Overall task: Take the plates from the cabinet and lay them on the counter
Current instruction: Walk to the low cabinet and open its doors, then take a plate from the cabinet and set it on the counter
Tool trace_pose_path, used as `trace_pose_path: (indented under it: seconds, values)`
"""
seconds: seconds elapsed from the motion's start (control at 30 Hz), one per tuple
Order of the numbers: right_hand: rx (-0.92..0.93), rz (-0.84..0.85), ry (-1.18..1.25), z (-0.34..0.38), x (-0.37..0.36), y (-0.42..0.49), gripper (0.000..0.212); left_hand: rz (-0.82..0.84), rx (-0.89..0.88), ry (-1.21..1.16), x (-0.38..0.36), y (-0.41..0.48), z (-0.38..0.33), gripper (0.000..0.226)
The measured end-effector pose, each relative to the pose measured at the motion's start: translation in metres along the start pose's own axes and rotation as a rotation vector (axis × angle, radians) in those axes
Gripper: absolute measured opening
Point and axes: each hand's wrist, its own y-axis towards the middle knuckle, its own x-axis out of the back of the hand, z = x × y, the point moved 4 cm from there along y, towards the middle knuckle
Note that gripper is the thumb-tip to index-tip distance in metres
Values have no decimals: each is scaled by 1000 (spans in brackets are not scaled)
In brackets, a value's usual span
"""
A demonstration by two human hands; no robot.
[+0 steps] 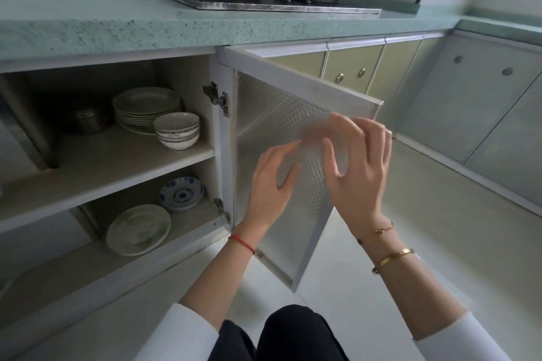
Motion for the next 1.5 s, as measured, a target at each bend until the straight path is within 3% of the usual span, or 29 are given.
trace_pose_path:
  seconds: [0.13,0.33,0.7,0.9,1.17,1.5]
  values:
    - [51,183,147,35,-28,-14,26,-55,71,9,38,-17,12,36]
    - [-89,464,313,73,-72,-42,33,-184,141,96,108,-50,26,35]
    - [-262,740,657,141,-166,-85,25,-407,348,293,237,-129,70,38]
    - [-373,950,669,156,-241,-135,12,-461,607,383,278,-164,122,31]
    - [-461,1278,664,163,-342,-209,19,-497,852,479,294,-181,207,26]
    - [-568,1411,645,169,-449,-302,26,-523,1052,438,302,-196,333,30]
